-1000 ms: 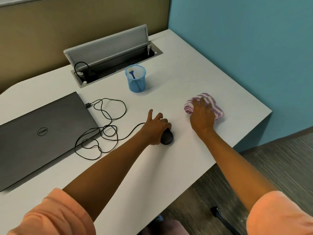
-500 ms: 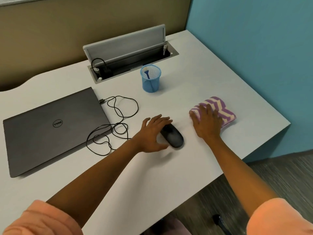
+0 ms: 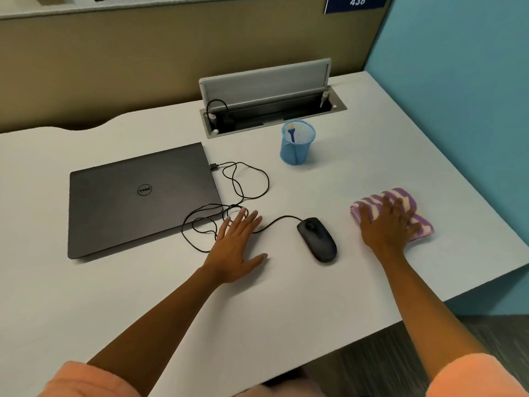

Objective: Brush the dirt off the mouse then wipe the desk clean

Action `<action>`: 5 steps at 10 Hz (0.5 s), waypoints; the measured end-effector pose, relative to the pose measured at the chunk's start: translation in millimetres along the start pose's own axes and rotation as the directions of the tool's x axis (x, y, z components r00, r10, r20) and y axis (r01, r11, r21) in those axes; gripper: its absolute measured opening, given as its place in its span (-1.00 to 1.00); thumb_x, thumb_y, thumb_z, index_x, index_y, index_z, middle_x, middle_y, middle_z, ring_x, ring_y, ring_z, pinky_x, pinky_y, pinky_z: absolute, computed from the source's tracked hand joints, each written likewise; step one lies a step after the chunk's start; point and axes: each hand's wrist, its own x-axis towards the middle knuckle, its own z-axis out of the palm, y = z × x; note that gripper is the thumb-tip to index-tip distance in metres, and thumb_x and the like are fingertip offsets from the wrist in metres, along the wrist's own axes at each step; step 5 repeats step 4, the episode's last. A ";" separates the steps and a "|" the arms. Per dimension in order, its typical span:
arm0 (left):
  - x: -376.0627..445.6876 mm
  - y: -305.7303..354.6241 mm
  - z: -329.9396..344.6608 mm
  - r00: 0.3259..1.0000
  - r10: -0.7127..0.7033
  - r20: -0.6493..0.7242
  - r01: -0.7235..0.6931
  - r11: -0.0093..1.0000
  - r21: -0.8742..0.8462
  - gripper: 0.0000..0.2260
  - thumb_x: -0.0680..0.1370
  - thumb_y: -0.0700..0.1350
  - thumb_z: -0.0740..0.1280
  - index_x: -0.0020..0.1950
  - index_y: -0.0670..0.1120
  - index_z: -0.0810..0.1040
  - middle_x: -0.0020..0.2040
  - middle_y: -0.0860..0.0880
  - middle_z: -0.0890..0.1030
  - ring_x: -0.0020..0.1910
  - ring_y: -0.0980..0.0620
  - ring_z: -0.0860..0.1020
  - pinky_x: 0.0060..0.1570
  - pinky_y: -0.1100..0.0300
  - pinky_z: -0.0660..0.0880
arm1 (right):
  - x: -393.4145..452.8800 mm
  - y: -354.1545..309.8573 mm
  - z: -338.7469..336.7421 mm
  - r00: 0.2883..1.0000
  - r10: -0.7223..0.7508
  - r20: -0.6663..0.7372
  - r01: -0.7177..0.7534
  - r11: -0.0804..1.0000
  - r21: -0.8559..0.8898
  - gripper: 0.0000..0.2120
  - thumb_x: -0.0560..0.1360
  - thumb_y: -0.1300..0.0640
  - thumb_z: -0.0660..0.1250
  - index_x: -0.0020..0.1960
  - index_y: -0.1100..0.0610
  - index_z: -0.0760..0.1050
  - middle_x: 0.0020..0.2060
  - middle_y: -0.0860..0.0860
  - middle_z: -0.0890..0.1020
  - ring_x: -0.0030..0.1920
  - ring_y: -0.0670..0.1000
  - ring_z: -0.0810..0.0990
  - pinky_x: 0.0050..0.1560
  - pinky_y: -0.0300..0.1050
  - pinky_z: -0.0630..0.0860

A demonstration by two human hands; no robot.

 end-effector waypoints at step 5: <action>-44.4 -32.5 -53.4 0.878 -0.312 -0.362 0.336 0.942 0.005 -0.41 0.66 0.20 0.16 0.64 -0.02 0.21 0.66 0.04 0.13 0.64 0.07 -0.12 0.57 0.01 -0.30 | -45.8 -134.9 0.8 0.722 -0.576 -0.383 0.692 0.592 0.413 -0.74 0.60 0.14 0.23 0.27 0.15 0.45 0.25 0.07 0.50 0.28 0.05 0.46 0.28 -0.03 0.47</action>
